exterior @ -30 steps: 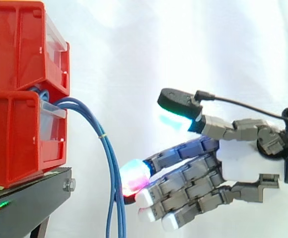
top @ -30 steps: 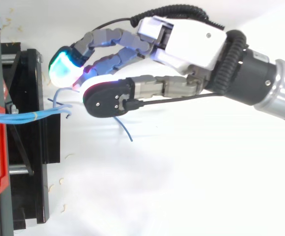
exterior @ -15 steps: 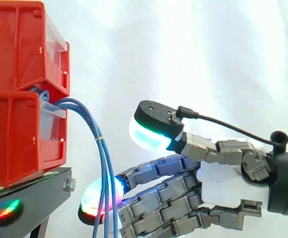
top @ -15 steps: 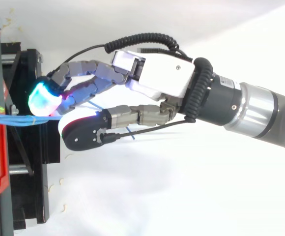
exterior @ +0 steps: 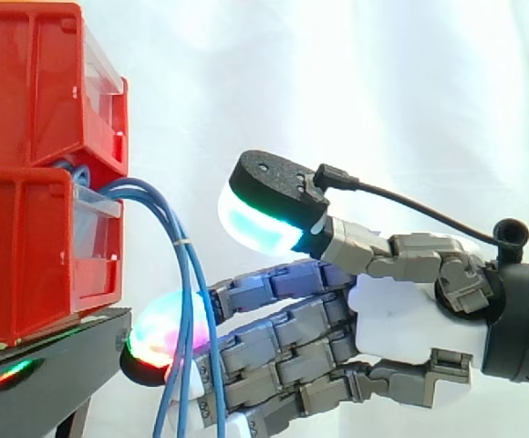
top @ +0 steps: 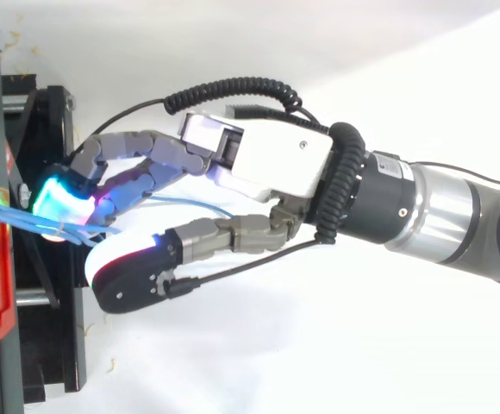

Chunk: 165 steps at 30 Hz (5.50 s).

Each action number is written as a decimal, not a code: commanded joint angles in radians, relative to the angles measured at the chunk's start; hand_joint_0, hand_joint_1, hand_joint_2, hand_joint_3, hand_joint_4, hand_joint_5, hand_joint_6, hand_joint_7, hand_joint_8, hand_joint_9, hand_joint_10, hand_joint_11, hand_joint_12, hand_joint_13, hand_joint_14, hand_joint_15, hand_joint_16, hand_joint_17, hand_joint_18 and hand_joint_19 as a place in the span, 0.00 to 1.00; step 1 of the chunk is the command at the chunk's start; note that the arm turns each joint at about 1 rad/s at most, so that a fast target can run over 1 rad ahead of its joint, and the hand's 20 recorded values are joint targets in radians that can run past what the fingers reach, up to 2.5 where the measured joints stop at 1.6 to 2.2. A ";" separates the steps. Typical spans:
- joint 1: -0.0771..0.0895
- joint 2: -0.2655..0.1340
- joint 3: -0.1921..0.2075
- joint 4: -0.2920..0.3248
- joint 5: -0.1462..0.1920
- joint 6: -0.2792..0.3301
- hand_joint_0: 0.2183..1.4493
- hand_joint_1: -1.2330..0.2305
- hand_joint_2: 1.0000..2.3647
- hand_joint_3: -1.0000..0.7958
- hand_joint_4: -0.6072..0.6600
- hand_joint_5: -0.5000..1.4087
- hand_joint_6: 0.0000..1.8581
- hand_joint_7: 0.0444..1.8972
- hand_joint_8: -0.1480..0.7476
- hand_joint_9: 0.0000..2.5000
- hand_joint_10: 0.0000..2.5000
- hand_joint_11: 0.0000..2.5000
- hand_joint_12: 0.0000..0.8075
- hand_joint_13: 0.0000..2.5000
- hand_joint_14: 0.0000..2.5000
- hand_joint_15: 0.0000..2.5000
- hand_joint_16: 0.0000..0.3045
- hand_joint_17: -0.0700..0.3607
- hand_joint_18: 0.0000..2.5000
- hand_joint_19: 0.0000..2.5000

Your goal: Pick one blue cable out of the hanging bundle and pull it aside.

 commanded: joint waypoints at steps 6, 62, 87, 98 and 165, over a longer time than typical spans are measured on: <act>0.011 0.000 0.001 0.003 0.002 -0.003 0.29 0.44 0.01 0.34 0.84 0.21 0.27 0.57 0.54 0.34 0.00 0.08 0.52 0.29 0.00 0.11 0.19 0.47 0.26 0.21; 0.028 0.003 0.104 -0.117 -0.003 0.186 0.30 0.39 0.01 0.37 0.77 0.21 0.44 0.76 0.58 0.42 0.00 0.20 0.54 0.34 0.00 0.15 0.18 0.46 0.32 0.23; 0.020 0.035 0.135 -0.325 -0.012 0.284 0.30 0.26 0.00 0.28 0.76 0.19 0.47 0.78 0.59 0.42 0.01 0.30 0.54 0.37 0.01 0.17 0.18 0.45 0.36 0.23; 0.016 0.043 0.142 -0.354 -0.012 0.287 0.29 0.42 0.01 0.39 0.76 0.19 0.46 0.79 0.59 0.42 0.01 0.26 0.56 0.36 0.01 0.18 0.19 0.46 0.36 0.26; -0.036 0.098 0.187 -0.532 -0.023 0.258 0.29 0.36 0.02 0.60 0.75 0.16 0.49 0.79 0.61 0.37 0.01 0.33 0.57 0.35 0.01 0.19 0.20 0.48 0.35 0.27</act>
